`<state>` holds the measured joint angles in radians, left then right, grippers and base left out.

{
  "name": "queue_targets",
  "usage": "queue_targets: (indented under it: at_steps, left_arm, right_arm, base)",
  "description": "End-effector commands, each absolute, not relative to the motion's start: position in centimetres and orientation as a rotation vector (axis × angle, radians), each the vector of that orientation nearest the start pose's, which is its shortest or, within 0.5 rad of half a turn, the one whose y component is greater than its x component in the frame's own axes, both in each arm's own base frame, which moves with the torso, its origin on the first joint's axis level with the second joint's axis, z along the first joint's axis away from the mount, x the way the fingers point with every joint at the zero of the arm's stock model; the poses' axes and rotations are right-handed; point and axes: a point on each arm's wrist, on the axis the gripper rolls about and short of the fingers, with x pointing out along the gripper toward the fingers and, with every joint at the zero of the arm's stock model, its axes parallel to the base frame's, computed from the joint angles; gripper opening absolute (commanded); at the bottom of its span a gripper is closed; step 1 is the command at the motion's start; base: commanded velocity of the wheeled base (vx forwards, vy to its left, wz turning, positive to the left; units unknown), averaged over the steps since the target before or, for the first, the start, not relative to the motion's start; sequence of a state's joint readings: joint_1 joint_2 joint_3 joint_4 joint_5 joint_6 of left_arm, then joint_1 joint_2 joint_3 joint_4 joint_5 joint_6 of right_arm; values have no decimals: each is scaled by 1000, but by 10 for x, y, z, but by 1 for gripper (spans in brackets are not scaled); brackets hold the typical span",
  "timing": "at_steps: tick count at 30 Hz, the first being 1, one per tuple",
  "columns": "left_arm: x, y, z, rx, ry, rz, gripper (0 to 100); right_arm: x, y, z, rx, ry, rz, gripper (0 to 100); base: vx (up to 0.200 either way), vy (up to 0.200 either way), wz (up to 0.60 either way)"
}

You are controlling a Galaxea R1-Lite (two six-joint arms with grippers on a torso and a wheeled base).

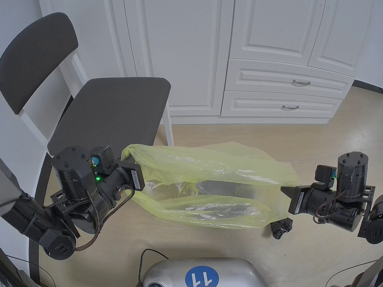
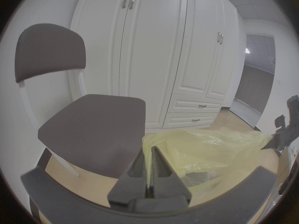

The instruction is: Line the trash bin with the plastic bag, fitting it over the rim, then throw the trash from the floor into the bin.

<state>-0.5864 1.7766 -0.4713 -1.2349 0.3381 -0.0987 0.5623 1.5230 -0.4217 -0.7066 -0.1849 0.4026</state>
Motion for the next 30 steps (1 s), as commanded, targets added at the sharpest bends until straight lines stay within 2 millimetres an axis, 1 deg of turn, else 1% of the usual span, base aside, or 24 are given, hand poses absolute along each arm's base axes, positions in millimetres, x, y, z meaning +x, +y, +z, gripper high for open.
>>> queue_targets:
  at_steps: [1,8,12,18,21,22,25,30]
  left_arm:
    - [253,-149,117,-44,138,-235,0]
    - [251,-152,116,-43,140,-249,0]
    - [244,-150,127,-57,109,-254,0]
    - [225,-154,143,-105,69,-311,0]
    - [208,-157,151,-134,60,-357,0]
    - [199,-158,153,-135,59,-383,0]
    - [187,-160,151,-129,70,-421,0]
    - [182,-162,143,-94,127,-438,0]
  right_arm:
    - [193,119,141,248,431,301,0]
    - [191,117,144,244,429,298,0]
    - [189,116,148,231,451,284,0]
    - [180,114,162,236,438,296,0]
    - [171,114,168,231,438,320,0]
    - [165,114,173,228,436,330,0]
    - [155,113,178,204,453,336,0]
    - [146,108,180,153,472,345,0]
  base:
    - [0,0,0]
    - [0,0,0]
    - [0,0,0]
    - [0,0,0]
    - [0,0,0]
    - [0,0,0]
    - [0,0,0]
    - [0,0,0]
